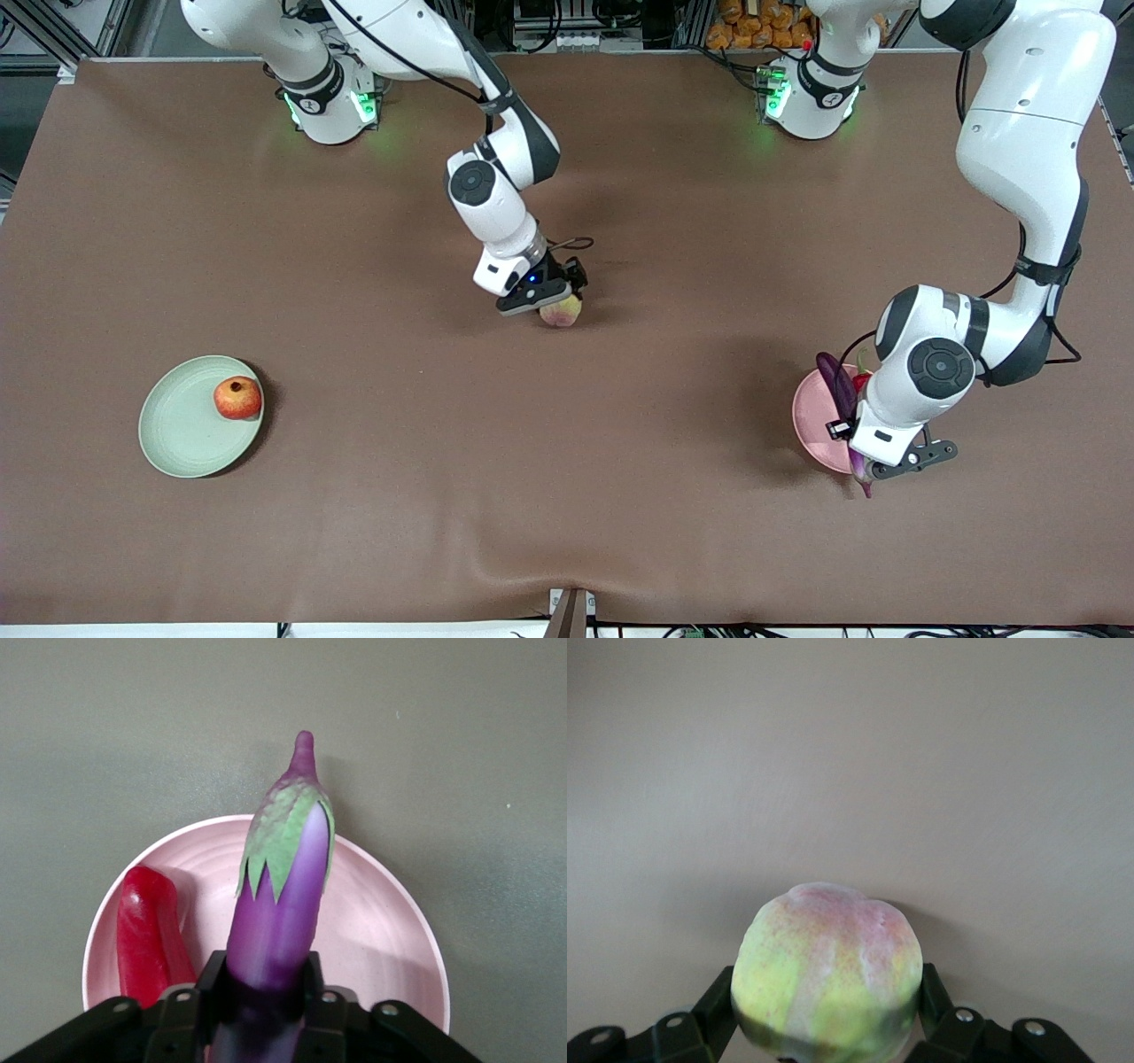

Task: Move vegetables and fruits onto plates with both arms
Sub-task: 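Lower the eggplant onto the pink plate while the right gripper grasps the pear, then place the pear on the green plate while the left gripper withdraws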

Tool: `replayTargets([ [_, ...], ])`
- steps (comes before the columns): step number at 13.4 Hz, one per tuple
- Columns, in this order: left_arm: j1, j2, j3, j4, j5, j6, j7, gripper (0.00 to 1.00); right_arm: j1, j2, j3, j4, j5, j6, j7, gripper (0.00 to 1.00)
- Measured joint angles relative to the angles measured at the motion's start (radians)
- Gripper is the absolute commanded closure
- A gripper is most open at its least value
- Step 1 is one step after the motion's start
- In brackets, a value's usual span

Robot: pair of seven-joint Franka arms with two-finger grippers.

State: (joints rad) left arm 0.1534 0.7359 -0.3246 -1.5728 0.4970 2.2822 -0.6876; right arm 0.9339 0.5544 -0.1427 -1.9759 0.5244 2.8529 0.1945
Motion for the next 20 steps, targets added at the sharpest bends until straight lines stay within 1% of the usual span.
replayTargets([
  [3,0.003,-0.005,-0.002,0.002,0.000,0.004,0.000,0.00,-0.001,-0.095,-0.122,-0.031,0.000,-0.030,-0.001,1.00],
  [5,0.009,-0.021,-0.023,0.011,-0.006,0.004,-0.002,0.00,-0.001,-0.161,-0.225,-0.047,-0.002,-0.160,-0.056,1.00],
  [7,0.009,-0.057,-0.038,0.024,-0.037,-0.020,-0.003,0.00,-0.002,-0.208,-0.346,-0.048,-0.002,-0.302,-0.231,1.00],
  [9,0.009,-0.090,-0.046,0.047,-0.046,-0.072,0.001,0.00,-0.004,-0.230,-0.476,-0.043,-0.002,-0.429,-0.449,1.00],
  [10,0.009,-0.104,-0.049,0.060,-0.049,-0.093,0.012,0.00,-0.010,-0.233,-0.533,-0.036,-0.002,-0.478,-0.556,1.00],
  [11,0.009,-0.119,-0.051,0.071,-0.065,-0.107,0.035,0.00,-0.030,-0.233,-0.569,-0.031,-0.002,-0.509,-0.661,1.00],
  [12,0.011,-0.137,-0.051,0.079,-0.095,-0.117,0.063,0.00,-0.070,-0.233,-0.583,-0.029,-0.002,-0.522,-0.766,1.00],
  [14,0.025,-0.187,-0.052,0.088,-0.176,-0.149,0.121,0.00,-0.175,-0.227,-0.585,-0.028,-0.003,-0.528,-0.995,1.00],
  [16,0.045,-0.247,-0.052,0.101,-0.223,-0.214,0.172,0.00,-0.271,-0.202,-0.584,-0.015,-0.002,-0.535,-1.225,1.00],
  [18,0.054,-0.304,-0.053,0.118,-0.239,-0.308,0.227,0.00,-0.351,-0.152,-0.584,0.029,-0.003,-0.550,-1.400,1.00],
  [20,0.064,-0.351,-0.053,0.131,-0.260,-0.368,0.287,0.00,-0.441,-0.076,-0.571,0.113,-0.004,-0.569,-1.559,1.00],
])
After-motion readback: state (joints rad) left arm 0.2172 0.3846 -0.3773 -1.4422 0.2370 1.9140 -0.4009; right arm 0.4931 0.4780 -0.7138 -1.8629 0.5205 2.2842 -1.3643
